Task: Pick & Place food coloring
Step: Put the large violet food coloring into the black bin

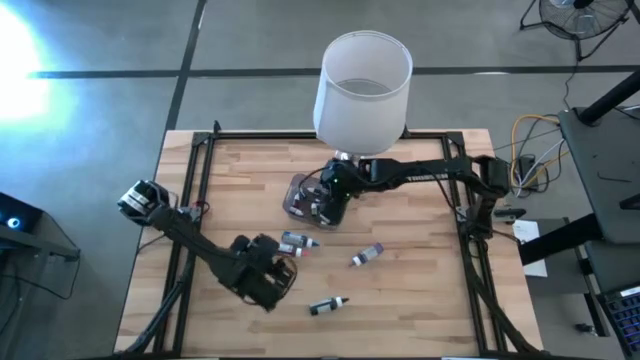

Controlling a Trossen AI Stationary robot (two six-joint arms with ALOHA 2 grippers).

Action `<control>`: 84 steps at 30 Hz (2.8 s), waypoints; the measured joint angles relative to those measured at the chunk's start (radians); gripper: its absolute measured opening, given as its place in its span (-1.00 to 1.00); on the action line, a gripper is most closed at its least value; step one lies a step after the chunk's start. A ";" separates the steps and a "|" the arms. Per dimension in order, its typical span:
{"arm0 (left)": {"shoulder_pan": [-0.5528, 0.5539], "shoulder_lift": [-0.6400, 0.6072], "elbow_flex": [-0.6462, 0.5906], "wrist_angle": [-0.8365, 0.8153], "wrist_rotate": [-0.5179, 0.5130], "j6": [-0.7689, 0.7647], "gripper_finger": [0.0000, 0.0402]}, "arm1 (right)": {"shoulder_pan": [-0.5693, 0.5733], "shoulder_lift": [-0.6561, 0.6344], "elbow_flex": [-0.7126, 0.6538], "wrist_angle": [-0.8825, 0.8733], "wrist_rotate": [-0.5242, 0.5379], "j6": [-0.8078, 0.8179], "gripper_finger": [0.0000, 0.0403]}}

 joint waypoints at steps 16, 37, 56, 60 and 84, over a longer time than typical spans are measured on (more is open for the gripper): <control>0.179 -0.001 -0.008 0.187 0.131 1.104 0.05 | 0.320 -0.144 -0.020 -0.207 0.174 -0.095 0.47; 0.150 -0.002 -0.026 0.411 0.347 0.891 0.05 | 0.566 -0.254 -0.364 -0.161 0.176 -0.165 0.37; -0.073 -0.018 -0.017 0.351 0.110 0.382 0.05 | 0.428 -0.022 -0.252 -0.147 0.019 -0.418 0.41; -0.075 -0.018 -0.017 0.336 0.104 0.363 0.05 | 0.423 0.025 -0.227 -0.150 -0.023 -0.418 0.35; -0.074 -0.018 -0.032 0.334 0.052 0.313 0.05 | 0.418 0.086 -0.175 -0.183 -0.035 -0.387 -0.18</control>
